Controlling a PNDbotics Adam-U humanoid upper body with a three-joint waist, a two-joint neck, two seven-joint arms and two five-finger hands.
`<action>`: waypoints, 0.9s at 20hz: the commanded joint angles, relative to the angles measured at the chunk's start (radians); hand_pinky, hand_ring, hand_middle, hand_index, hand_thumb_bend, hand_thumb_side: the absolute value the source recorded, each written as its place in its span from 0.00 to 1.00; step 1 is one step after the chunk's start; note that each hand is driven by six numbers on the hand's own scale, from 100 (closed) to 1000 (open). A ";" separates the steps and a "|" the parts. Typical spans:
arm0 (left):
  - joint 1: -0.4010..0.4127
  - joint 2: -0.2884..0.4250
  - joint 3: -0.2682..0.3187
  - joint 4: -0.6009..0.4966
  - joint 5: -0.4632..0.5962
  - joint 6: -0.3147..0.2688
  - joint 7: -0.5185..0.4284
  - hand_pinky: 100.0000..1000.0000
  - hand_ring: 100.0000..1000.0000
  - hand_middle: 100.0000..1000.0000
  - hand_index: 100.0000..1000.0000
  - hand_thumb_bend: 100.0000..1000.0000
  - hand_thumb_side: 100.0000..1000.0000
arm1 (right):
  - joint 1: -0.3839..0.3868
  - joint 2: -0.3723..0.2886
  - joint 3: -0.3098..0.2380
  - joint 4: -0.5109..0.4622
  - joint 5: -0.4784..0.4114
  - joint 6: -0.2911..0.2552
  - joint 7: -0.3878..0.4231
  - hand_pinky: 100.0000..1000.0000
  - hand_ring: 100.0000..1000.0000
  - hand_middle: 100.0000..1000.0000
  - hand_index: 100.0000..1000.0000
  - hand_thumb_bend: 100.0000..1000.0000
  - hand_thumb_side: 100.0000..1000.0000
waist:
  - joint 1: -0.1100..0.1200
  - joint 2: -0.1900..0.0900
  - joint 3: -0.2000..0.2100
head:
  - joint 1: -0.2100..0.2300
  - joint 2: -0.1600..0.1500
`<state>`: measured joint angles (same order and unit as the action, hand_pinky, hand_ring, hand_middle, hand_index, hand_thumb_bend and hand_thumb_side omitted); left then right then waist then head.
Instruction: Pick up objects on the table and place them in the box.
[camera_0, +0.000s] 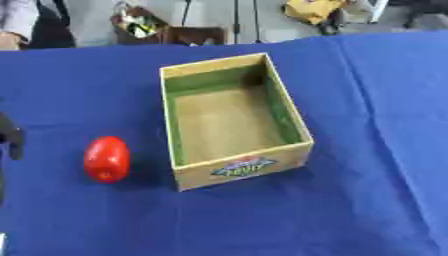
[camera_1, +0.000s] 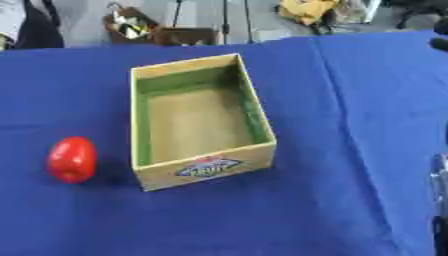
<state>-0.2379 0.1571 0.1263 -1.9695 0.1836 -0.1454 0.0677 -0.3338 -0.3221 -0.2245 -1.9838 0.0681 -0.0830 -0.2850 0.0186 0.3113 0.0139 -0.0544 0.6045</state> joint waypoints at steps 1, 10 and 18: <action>-0.006 0.009 0.004 -0.021 -0.004 -0.001 -0.002 0.00 0.19 0.21 0.55 0.00 0.77 | -0.007 -0.018 -0.003 -0.016 0.003 -0.001 0.005 0.69 0.70 0.58 0.74 0.00 0.79 | -0.001 -0.014 0.001 | -0.002 -0.012; -0.007 0.008 0.004 -0.022 -0.004 -0.001 -0.002 0.00 0.19 0.21 0.55 0.00 0.77 | -0.008 -0.018 -0.003 -0.016 0.003 -0.002 0.006 0.69 0.70 0.58 0.74 0.00 0.79 | -0.002 -0.012 0.000 | -0.001 -0.011; -0.029 0.076 0.018 -0.013 -0.064 0.008 -0.006 0.00 0.19 0.22 0.57 0.00 0.76 | -0.004 -0.020 -0.003 -0.016 0.003 -0.001 0.007 0.69 0.70 0.58 0.74 0.00 0.80 | -0.003 -0.018 0.003 | -0.006 -0.006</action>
<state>-0.2566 0.1903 0.1306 -1.9687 0.1388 -0.1396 0.0630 -0.3334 -0.3221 -0.2244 -1.9838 0.0681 -0.0830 -0.2804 0.0165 0.3133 0.0167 -0.0566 0.6045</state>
